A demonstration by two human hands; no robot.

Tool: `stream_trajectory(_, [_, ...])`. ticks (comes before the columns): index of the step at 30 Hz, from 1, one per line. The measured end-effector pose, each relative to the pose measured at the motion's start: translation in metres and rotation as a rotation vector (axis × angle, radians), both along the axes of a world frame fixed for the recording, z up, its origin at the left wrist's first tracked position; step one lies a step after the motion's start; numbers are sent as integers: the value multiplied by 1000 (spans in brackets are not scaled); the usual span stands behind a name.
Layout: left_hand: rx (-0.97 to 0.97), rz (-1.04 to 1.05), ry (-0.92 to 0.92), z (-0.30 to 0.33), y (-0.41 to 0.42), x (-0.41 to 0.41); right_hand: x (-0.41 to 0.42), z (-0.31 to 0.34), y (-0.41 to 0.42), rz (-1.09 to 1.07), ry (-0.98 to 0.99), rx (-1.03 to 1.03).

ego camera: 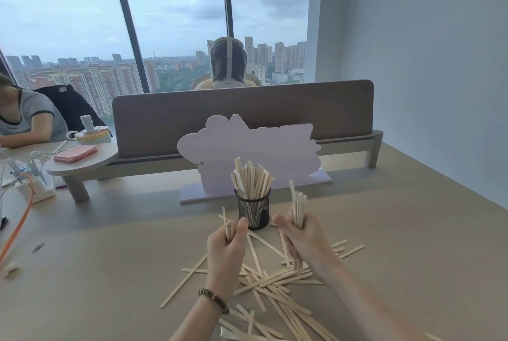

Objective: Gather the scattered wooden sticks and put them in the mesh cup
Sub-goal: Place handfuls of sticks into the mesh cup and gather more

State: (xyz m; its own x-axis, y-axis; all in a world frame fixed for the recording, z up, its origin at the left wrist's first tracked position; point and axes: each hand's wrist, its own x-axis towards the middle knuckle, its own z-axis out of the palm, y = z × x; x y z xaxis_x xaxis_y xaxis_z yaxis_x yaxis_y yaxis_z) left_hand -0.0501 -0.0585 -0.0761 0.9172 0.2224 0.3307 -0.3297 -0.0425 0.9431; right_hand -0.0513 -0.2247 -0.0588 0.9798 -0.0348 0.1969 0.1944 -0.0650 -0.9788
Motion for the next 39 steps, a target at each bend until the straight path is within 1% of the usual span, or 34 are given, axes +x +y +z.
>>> stream_trajectory(5, [-24, -29, -32, -1, 1, -2, 1, -3, 0, 26, -29, -121])
stream_trajectory(14, [-47, -30, -35, -1, 0, -5, -1, -4, 3, 29, -51, -119])
stream_trajectory(19, [-44, -25, -59, 3, -1, -7, -1, -1, 10, -40, -46, -21])
stream_trajectory(22, [-58, -14, -78, 2, 2, -4, -1, -1, 11, -20, -34, -19])
stream_trajectory(26, [-73, -26, -44, 3, 4, -1, -2, 1, 10, -12, -28, -14])
stream_trajectory(31, [-13, -64, -24, 10, 6, -8, -4, 6, 12, -26, -22, 18])
stream_trajectory(33, [-78, -59, 2, 14, 6, -10, -4, 10, 13, -27, 7, 102])
stream_trajectory(36, [-199, -69, 52, 19, 5, -11, -2, 13, 9, 78, 20, 201])
stream_trajectory(37, [-218, -79, 51, 20, 5, -11, -1, 12, 8, 114, 37, 198])
stream_trajectory(39, [-195, -105, 23, 20, 8, -11, 0, 6, 5, 167, 89, 177])
